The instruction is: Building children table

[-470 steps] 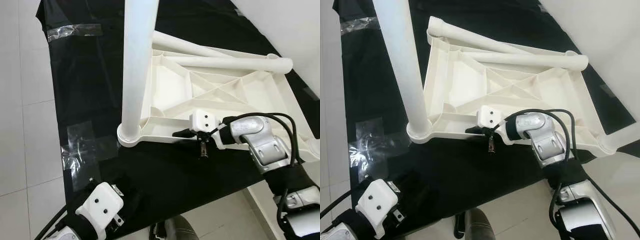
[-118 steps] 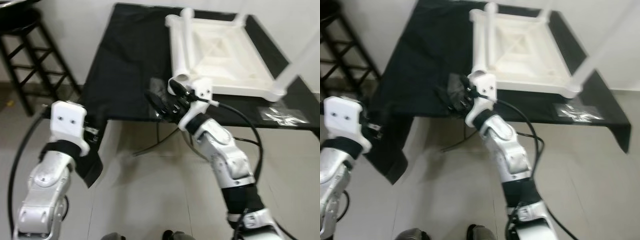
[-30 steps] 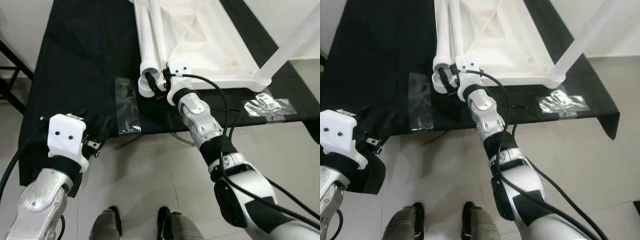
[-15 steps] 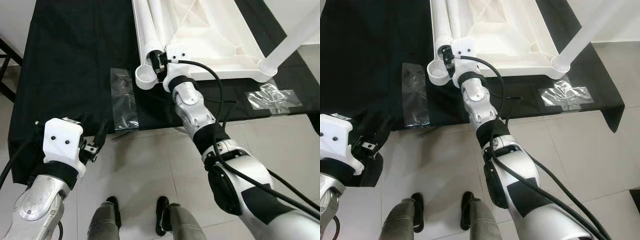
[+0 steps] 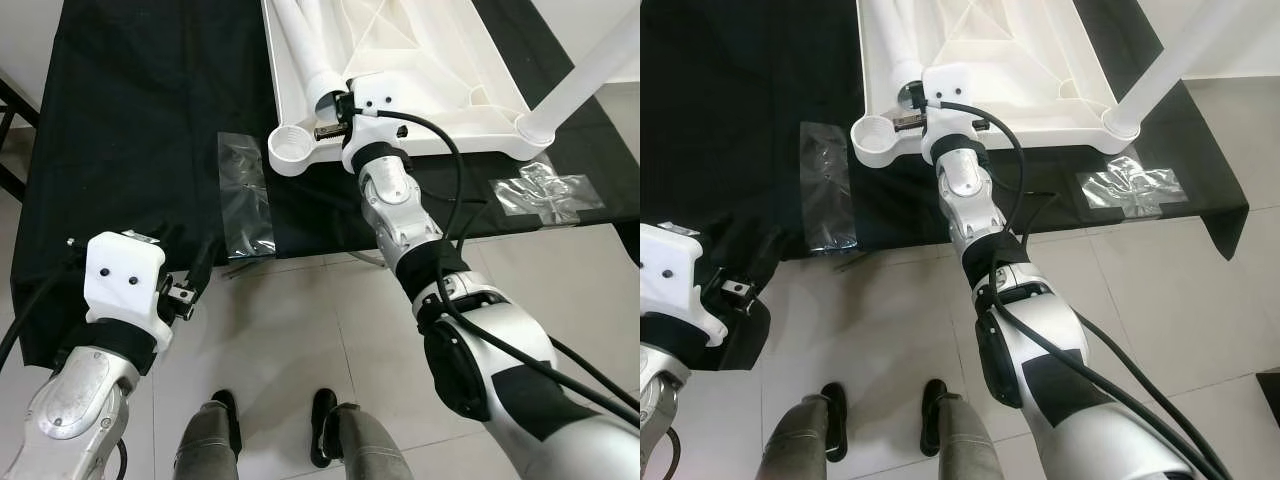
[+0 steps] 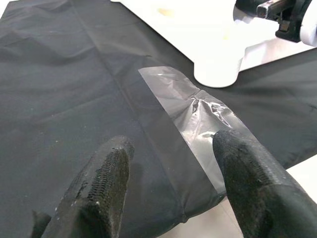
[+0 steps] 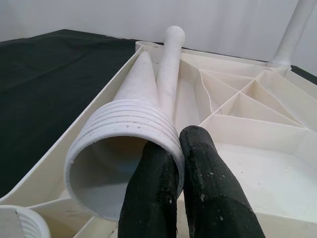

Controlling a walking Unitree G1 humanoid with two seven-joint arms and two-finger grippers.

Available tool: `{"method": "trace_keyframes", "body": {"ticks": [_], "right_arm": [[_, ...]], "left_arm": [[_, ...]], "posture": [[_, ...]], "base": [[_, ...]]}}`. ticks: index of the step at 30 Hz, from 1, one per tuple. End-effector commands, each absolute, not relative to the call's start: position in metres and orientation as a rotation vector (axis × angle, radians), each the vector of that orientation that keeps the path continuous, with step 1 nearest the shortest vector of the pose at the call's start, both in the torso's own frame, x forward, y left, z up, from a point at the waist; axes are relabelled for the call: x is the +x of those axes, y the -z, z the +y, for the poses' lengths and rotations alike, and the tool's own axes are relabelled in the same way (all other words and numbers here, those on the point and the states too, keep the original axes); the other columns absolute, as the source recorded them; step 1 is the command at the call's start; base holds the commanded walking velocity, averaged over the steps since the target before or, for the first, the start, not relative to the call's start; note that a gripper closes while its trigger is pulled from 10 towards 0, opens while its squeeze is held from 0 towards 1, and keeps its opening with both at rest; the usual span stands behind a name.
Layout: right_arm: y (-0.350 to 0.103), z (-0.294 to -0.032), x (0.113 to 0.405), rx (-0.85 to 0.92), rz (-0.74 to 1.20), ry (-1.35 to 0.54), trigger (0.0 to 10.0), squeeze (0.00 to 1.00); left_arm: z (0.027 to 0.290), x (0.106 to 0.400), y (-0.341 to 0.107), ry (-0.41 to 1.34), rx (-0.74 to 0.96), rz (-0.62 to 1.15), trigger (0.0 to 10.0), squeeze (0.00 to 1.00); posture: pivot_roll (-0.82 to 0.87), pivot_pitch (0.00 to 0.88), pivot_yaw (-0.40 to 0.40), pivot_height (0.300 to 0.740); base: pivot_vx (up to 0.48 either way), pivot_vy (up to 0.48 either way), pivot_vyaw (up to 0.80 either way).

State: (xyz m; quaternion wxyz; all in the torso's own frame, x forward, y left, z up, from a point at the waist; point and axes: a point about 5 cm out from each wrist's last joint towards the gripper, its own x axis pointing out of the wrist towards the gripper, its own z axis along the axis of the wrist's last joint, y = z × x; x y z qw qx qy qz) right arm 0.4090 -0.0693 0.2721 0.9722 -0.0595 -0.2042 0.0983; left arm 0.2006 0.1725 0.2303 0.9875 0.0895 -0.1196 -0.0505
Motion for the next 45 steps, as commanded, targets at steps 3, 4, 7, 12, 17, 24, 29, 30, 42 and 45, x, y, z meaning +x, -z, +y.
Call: {"method": "trace_keyframes", "body": {"ticks": [3,4,7,12,17,24,29,30,42,45], "right_arm": [[-0.274,-0.077,0.407,-0.079,-0.449,-0.203,0.0,0.00],[-0.276,-0.078,0.406,-0.061,-0.465,-0.209,0.0,0.00],[-0.286,-0.078,0.403,-0.022,-0.524,-0.235,0.0,0.00],[-0.305,-0.080,0.393,0.085,-0.638,-0.298,0.0,0.00],[-0.320,-0.092,0.387,0.196,-0.711,-0.355,0.0,0.00],[-0.332,-0.126,0.375,0.473,-0.766,-0.598,0.0,0.00],[-0.331,-0.141,0.362,0.579,-0.780,-0.798,0.0,0.00],[-0.329,-0.146,0.357,0.580,-0.786,-0.848,0.0,0.00],[-0.304,-0.152,0.324,0.505,-0.701,-1.226,0.0,0.00],[-0.297,-0.149,0.316,0.490,-0.659,-1.310,0.0,0.00]], "left_arm": [[0.174,0.202,-0.228,0.105,0.162,-0.224,10.0,0.00],[0.175,0.203,-0.230,0.104,0.163,-0.230,10.0,0.00],[0.178,0.206,-0.236,0.099,0.155,-0.255,10.0,0.00],[0.183,0.215,-0.250,0.104,0.086,-0.311,10.0,0.00],[0.183,0.231,-0.261,0.135,-0.115,-0.354,10.0,0.00],[0.179,0.255,-0.291,0.295,-0.760,-0.459,10.0,0.00],[0.174,0.262,-0.303,0.414,-0.894,-0.482,10.0,0.00],[0.164,0.259,-0.309,0.528,-0.915,-0.512,10.0,1.00],[0.161,0.240,-0.341,0.846,-0.999,-0.637,10.0,1.00],[0.165,0.238,-0.345,0.871,-0.978,-0.643,10.0,1.00]], "posture": [[0.27,0.331,-0.125,0.740],[0.26,0.323,-0.122,0.740],[0.26,0.315,-0.120,0.740],[0.25,0.296,-0.113,0.740],[0.23,0.271,-0.105,0.740],[0.22,0.253,-0.100,0.740],[0.22,0.246,-0.098,0.740],[0.21,0.237,-0.094,0.740],[0.22,0.228,-0.089,0.740],[0.22,0.228,-0.089,0.740]], "base": [[0.000,0.000,0.00],[0.000,0.000,0.00],[0.000,0.000,0.00],[0.000,0.000,0.00],[0.000,0.000,0.00],[0.000,0.000,0.00],[0.000,0.000,0.00],[0.000,0.000,0.00],[0.000,0.000,0.00],[0.000,0.000,0.00]]}}
